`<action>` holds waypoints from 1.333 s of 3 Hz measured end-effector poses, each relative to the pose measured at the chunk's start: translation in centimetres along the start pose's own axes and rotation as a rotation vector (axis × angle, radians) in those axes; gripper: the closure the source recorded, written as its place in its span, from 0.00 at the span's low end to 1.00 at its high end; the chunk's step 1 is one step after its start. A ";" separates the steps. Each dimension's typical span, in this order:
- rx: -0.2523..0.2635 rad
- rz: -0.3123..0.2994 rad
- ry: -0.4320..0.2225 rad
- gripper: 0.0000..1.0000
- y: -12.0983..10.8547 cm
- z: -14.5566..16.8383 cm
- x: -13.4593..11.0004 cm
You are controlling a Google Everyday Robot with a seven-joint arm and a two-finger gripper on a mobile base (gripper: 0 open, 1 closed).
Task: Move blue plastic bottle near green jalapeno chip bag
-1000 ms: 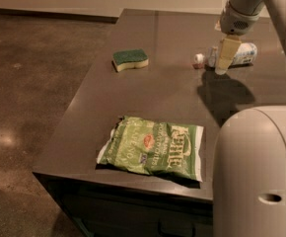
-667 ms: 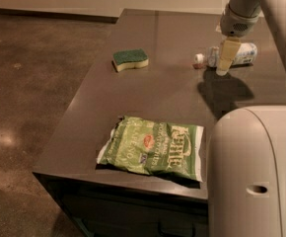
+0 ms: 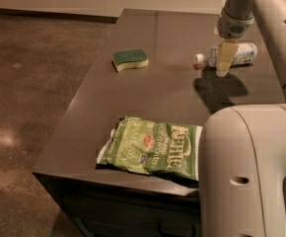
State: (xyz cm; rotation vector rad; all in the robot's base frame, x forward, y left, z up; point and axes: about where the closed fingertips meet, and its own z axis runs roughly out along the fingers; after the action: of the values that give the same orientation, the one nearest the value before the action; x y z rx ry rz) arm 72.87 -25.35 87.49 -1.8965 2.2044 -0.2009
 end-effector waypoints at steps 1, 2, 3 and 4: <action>-0.016 -0.023 0.016 0.00 0.0 0.8 -0.1; -0.031 -0.046 0.025 0.00 0.1 1.5 -0.2; -0.045 -0.059 0.038 0.17 0.2 2.0 0.0; -0.047 -0.065 0.046 0.41 0.1 2.0 0.2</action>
Offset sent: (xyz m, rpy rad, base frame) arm -0.0122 -0.0063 -0.0087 -0.0564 0.1475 0.0648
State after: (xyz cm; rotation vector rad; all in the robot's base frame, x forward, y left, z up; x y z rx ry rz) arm 73.27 -25.44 85.48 -2.0090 2.1969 -0.2073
